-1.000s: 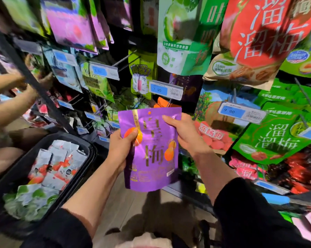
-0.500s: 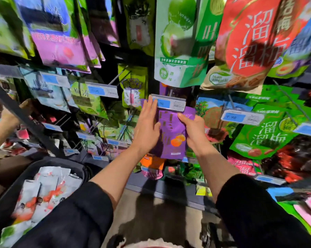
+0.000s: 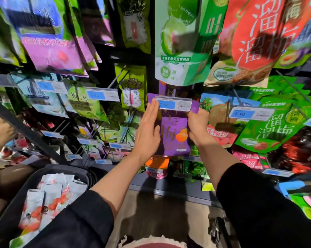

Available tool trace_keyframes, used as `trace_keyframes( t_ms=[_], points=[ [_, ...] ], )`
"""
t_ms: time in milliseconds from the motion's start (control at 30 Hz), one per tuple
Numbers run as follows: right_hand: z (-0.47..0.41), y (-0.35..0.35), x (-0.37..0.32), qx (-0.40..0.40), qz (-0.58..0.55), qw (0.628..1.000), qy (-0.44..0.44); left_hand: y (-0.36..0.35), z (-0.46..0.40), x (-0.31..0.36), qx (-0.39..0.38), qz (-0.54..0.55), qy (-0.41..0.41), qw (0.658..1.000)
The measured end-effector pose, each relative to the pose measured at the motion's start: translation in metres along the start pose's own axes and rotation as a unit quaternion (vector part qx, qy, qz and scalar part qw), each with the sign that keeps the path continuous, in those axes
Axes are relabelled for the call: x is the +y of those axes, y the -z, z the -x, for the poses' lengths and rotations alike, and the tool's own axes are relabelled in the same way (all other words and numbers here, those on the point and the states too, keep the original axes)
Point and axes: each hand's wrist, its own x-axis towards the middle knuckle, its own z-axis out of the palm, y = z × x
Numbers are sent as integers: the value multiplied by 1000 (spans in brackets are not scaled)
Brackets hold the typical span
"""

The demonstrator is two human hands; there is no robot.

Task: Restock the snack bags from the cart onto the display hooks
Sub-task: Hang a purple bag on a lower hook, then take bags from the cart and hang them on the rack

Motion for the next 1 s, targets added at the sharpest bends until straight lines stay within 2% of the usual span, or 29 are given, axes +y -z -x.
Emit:
trace_keyframes(
  t_ms=[300,400,500,567,633,700,767,833,933,1000],
  points=[
    [-45,1,9,5,80,997,-7,0,3,2,-10,19,4,1000],
    [-26,14,9,35,78,996,-11,-7,7,0,1,37,-12,999],
    [17,42,9,91,83,992,8,-25,18,7,-2,66,21,998],
    [47,70,15,115,82,990,25,-46,29,15,-8,71,2,997],
    [78,105,17,164,81,983,24,-77,44,25,-63,101,-27,992],
    [113,144,6,229,104,968,20,-110,62,43,-160,151,-5,975],
    [149,187,-8,301,104,948,24,-139,84,74,-254,186,13,949],
    [183,231,-20,370,100,923,31,-164,108,108,-320,237,-3,917],
    [230,300,-29,463,124,878,21,-190,144,157,-401,293,-38,867],
    [259,340,-36,509,129,851,15,-209,163,179,-432,308,-58,845]
  ],
)
